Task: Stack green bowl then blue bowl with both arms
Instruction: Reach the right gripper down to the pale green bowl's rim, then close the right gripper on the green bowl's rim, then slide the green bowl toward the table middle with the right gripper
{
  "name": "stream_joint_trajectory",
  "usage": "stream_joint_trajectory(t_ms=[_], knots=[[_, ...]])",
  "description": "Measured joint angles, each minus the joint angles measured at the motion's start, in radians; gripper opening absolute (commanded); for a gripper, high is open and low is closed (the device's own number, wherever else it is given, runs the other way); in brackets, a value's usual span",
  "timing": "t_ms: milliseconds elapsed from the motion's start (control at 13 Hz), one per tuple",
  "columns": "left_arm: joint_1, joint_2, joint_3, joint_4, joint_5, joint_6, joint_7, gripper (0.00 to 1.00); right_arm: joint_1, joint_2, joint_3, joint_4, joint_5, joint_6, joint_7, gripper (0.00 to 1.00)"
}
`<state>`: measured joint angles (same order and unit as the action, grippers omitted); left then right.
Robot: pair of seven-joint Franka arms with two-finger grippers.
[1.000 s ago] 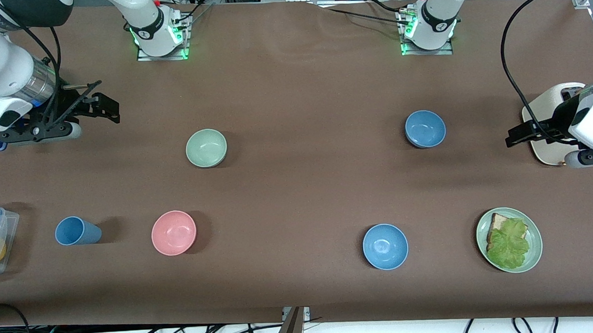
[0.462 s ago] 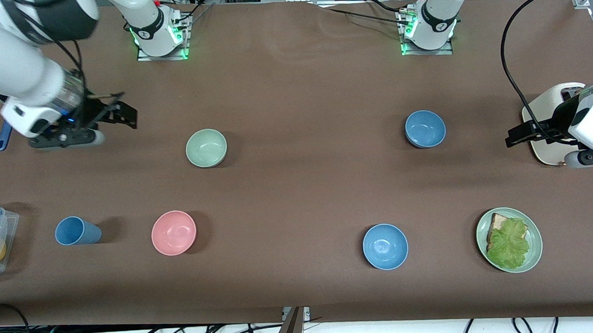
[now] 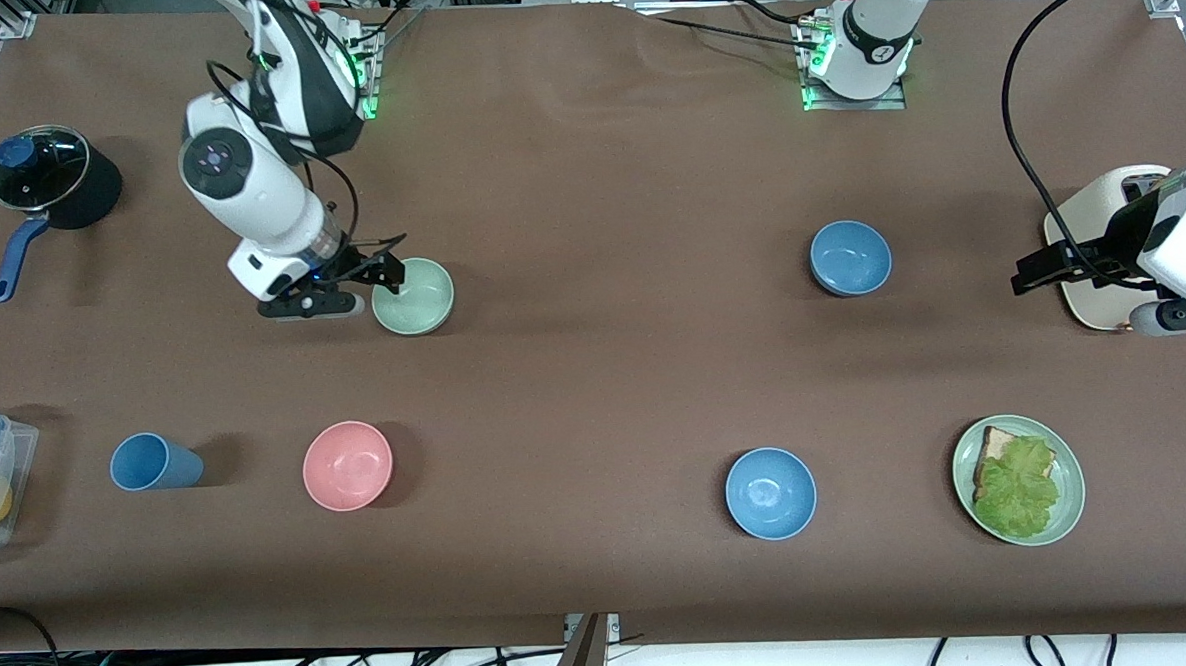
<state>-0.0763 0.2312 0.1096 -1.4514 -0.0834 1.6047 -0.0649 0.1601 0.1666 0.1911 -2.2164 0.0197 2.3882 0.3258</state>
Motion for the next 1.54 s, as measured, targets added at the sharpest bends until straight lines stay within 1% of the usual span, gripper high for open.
stream_joint_trajectory(t_ms=[231,308,385,462,615,692,923,1077,1231,1308,1462,1538], knots=[[0.0,0.0,0.0,0.0,0.0,0.0,0.0,1.0,-0.012,0.098,-0.008,0.0,0.0,0.094,-0.002,0.99],[0.0,0.0,0.0,0.001,0.0,0.0,0.0,1.0,-0.016,0.125,-0.01,-0.001,0.0,0.118,-0.004,0.98],[0.0,0.0,0.0,0.001,0.0,0.0,0.0,1.0,-0.016,0.148,-0.012,-0.004,0.0,0.14,-0.004,0.9],[0.0,0.001,0.0,0.001,0.0,0.0,0.0,1.0,-0.016,0.168,-0.012,-0.011,0.0,0.164,-0.004,0.76],[0.0,0.001,0.0,0.001,0.0,0.0,0.0,1.0,-0.016,0.198,-0.013,-0.028,0.0,0.203,-0.004,0.28],[0.0,0.001,0.0,0.001,0.0,0.0,0.0,1.0,-0.016,0.206,-0.013,-0.031,0.0,0.208,-0.004,0.01],[0.0,0.001,0.0,0.001,0.0,0.0,0.0,1.0,-0.017,0.206,-0.014,-0.028,0.0,0.206,0.005,0.0],[0.0,0.002,0.0,0.001,0.0,-0.001,0.0,1.0,-0.016,0.203,-0.011,0.011,0.0,0.146,0.037,0.0],[0.0,0.003,0.0,0.001,0.0,-0.001,0.0,1.0,-0.003,0.201,0.006,0.109,0.0,0.024,0.11,0.0],[0.0,0.004,0.0,0.001,0.0,-0.001,0.0,1.0,0.021,0.201,0.019,0.16,0.0,-0.01,0.175,0.0],[0.0,0.004,0.0,0.001,0.0,-0.001,0.0,1.0,0.11,0.219,0.032,0.255,0.001,-0.029,0.338,0.0],[0.0,0.004,0.0,0.001,0.0,-0.001,0.0,1.0,0.166,0.249,0.034,0.312,0.001,-0.03,0.43,0.0]])
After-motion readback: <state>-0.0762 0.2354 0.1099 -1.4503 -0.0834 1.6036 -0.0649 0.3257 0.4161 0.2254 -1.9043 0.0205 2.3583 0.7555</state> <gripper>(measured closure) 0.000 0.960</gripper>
